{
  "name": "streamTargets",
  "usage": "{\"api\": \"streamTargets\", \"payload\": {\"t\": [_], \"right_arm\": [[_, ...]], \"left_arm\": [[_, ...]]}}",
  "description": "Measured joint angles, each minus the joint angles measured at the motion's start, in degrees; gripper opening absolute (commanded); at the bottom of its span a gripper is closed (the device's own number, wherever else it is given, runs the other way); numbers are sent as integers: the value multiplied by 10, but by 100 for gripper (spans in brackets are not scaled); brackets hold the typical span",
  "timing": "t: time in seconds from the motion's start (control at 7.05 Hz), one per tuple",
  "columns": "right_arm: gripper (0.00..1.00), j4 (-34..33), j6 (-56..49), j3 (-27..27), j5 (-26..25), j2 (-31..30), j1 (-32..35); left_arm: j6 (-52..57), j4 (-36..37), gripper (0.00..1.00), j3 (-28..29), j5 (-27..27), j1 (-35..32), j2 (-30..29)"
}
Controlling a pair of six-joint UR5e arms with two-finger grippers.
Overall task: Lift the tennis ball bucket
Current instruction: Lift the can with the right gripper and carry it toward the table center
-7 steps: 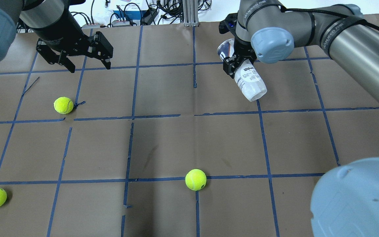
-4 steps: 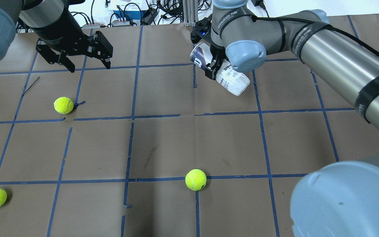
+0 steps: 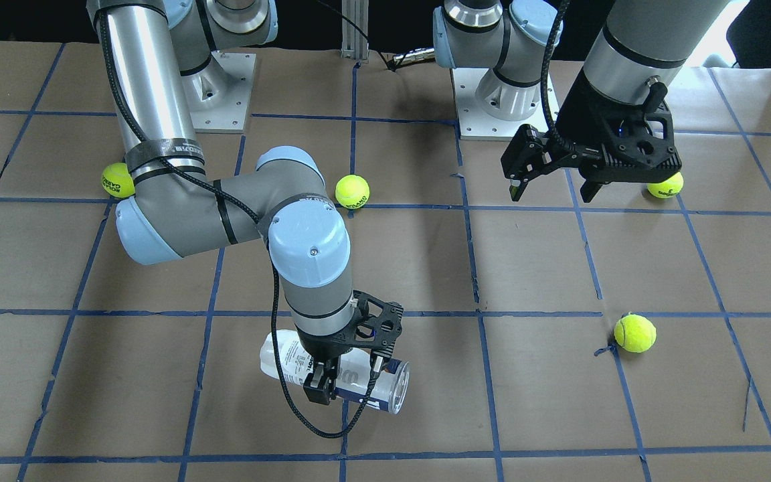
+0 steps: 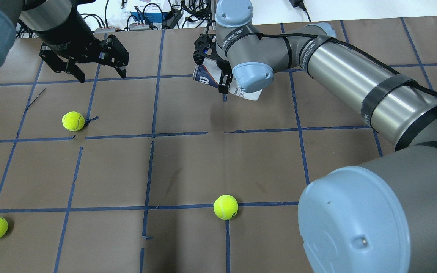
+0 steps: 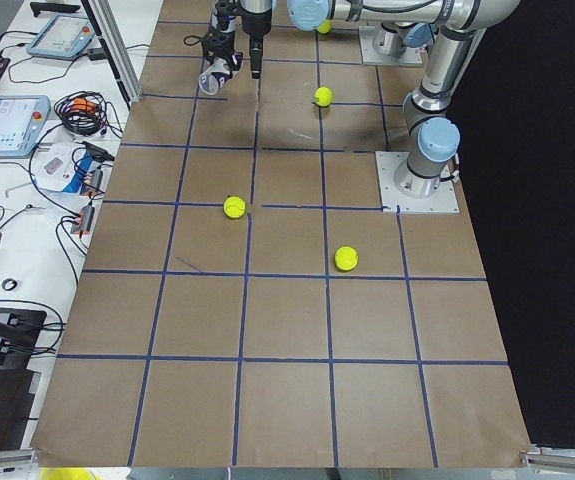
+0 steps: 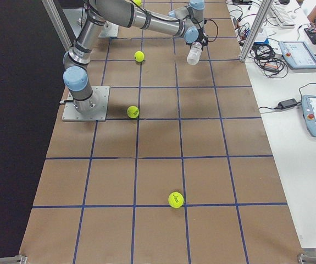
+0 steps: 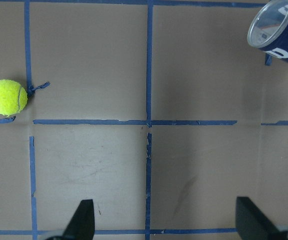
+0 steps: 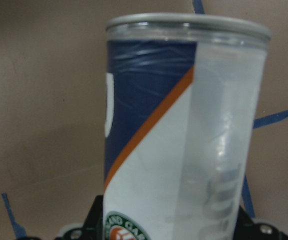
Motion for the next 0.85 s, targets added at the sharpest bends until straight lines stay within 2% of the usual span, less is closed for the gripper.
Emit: {"api": "streamTargets", "payload": {"t": [0.43,0.85], "right_arm": [[78,-24,-74,-3,-13,25,2],[78,-33,-96,0,-13,41,3]], "left_arm": [[-4,-2,100,1,-1,1,3],[-7,-6,100,1,1,2,4]]}}
